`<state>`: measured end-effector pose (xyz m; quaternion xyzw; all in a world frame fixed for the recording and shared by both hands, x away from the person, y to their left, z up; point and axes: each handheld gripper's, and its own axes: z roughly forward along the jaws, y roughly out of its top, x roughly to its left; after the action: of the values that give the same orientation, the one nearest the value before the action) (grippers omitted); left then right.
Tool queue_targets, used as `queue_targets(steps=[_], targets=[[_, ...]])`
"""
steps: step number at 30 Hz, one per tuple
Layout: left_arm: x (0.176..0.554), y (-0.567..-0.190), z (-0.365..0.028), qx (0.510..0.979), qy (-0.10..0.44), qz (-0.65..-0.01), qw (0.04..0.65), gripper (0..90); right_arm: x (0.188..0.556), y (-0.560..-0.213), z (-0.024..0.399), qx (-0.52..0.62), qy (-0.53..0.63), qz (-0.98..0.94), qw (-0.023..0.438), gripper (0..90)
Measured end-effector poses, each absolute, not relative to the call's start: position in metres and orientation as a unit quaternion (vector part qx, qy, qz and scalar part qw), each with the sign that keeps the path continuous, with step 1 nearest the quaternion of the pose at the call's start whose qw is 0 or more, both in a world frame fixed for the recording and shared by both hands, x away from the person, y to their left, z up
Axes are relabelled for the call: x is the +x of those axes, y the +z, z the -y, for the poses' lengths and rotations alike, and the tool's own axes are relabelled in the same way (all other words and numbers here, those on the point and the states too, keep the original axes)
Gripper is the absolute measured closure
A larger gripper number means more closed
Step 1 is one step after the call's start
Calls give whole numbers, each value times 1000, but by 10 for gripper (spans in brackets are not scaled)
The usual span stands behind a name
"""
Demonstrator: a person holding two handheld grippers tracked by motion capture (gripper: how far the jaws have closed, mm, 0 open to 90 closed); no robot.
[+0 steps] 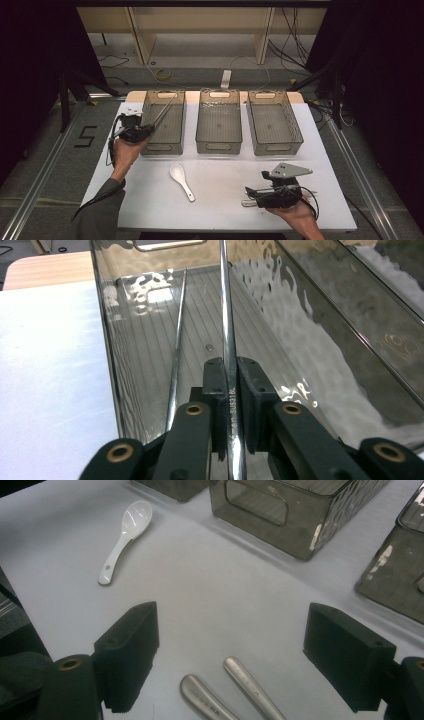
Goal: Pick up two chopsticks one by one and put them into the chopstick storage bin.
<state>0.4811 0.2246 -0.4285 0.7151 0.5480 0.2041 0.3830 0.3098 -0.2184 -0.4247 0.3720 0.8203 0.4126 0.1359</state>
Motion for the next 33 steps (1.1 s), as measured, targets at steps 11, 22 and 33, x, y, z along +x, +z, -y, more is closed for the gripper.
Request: queue_targets(steps=[11, 22, 33], targets=[[474, -417, -222, 704, 202, -557, 391, 420, 309, -425, 219, 371, 411, -821, 136, 230], [453, -406, -207, 714, 193, -547, 392, 264, 308, -425, 219, 373, 411, -820, 140, 229], [425, -403, -190, 731, 176, -535, 385, 198, 308, -425, 220, 378, 412, -817, 143, 227]])
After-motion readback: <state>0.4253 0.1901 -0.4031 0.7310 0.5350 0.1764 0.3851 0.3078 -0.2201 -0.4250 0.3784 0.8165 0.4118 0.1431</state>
